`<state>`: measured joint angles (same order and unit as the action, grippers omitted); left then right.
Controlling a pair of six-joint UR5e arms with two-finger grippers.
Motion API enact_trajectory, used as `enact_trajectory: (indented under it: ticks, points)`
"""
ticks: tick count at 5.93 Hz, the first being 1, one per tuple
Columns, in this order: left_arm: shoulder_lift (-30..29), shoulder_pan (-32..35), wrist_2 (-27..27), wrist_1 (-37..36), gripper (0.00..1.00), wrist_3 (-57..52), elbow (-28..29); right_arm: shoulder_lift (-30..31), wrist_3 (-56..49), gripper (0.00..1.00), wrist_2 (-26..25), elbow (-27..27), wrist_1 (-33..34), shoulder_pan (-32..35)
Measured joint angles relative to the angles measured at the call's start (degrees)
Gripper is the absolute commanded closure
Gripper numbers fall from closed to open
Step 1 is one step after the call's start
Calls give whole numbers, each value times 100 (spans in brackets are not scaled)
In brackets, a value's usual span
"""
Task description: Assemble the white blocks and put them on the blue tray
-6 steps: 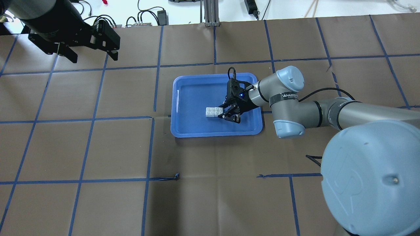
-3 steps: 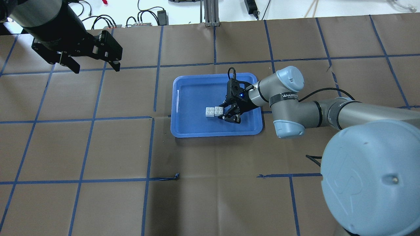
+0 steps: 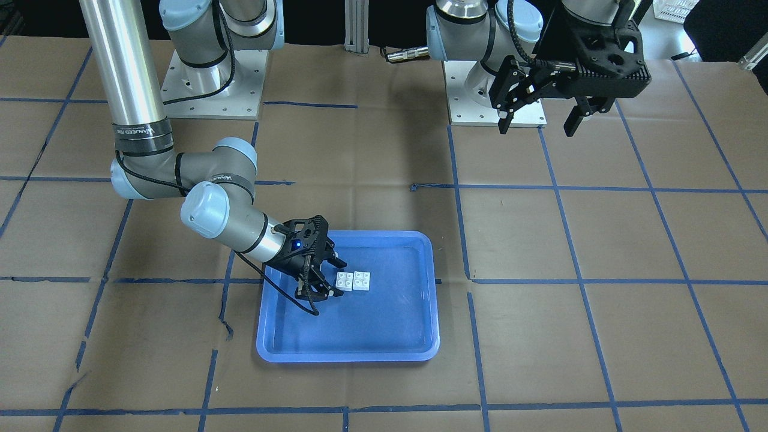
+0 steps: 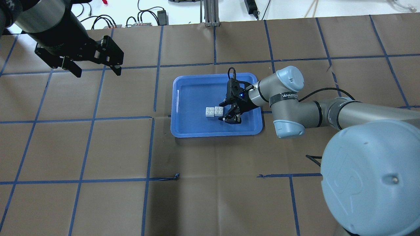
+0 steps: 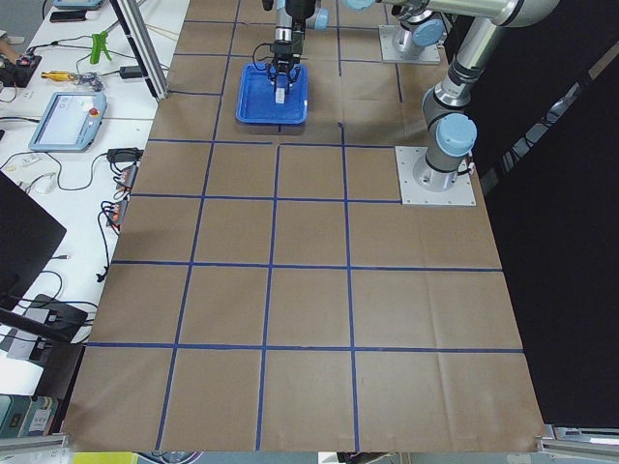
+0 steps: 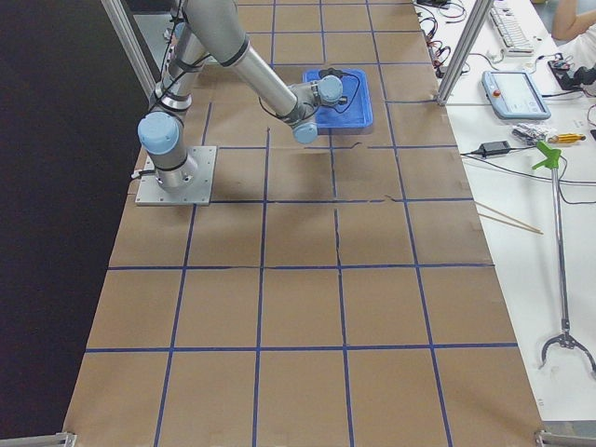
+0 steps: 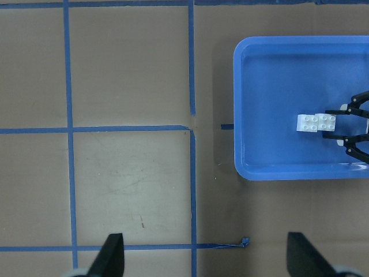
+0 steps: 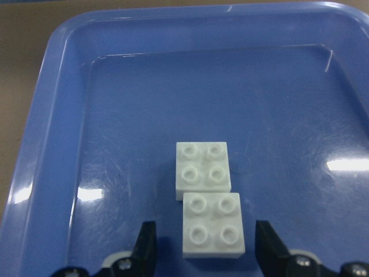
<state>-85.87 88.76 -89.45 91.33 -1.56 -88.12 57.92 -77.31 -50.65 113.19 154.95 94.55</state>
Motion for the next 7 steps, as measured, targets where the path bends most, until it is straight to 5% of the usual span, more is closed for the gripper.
enact_trajectory:
  ticks: [4,7]
  points:
    - [11,-13,-48,-4,1,-2,-35,196,545,0,-298,-297,-438,-18]
    - [-4,-23,-22,-16,1,6,-21,1039,1356,0,-1627,-722,-2591,-172]
